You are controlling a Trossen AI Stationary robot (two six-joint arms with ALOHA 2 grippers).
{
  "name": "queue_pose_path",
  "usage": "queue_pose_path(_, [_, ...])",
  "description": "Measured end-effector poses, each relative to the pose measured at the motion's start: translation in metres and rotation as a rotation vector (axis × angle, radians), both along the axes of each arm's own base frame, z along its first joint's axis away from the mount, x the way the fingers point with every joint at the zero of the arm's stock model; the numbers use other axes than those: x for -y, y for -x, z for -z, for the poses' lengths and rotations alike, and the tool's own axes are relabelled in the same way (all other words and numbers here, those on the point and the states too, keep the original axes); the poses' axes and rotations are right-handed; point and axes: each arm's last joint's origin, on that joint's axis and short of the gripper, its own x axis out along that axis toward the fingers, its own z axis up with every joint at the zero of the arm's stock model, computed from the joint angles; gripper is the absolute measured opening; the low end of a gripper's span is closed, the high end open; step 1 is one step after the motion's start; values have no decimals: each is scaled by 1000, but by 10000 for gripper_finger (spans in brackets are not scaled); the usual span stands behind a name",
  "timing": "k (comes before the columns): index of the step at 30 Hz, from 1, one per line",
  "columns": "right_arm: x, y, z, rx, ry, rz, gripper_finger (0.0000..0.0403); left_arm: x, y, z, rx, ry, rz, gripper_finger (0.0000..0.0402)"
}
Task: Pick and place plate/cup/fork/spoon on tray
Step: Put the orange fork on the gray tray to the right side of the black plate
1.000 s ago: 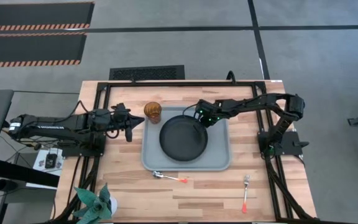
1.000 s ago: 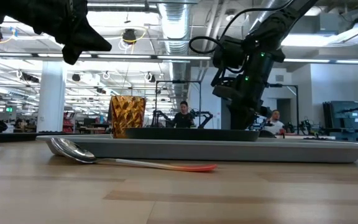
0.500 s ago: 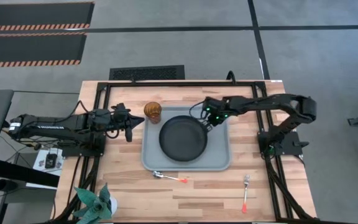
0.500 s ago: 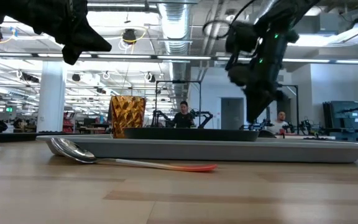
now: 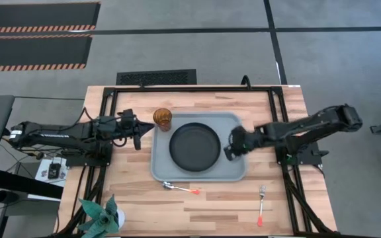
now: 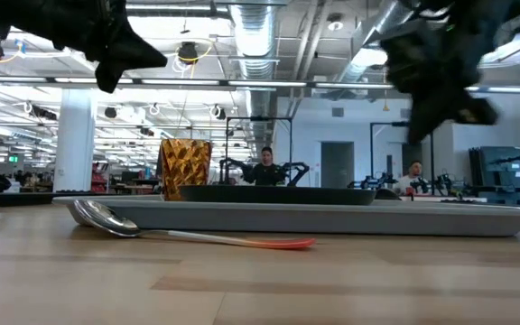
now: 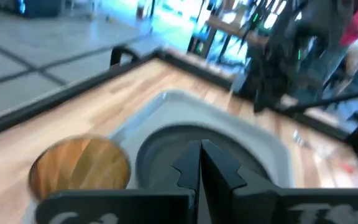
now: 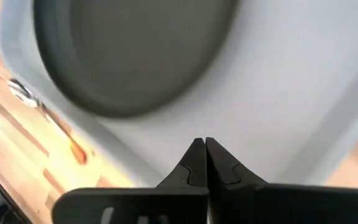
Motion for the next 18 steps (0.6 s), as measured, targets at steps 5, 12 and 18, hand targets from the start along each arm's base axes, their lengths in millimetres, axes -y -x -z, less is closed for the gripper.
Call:
queue_pose_path(5, [-49,15,4,-45,-89,84,3,1,-1,21,130,-10,50,0])
queue_pose_path(12, [-114,49,13,-133,-267,178,12,4,3,41,210,8,121,0])
queue_pose_path(18, [-152,69,28,-303,-379,214,39,4,3,43,199,-1,141,0])
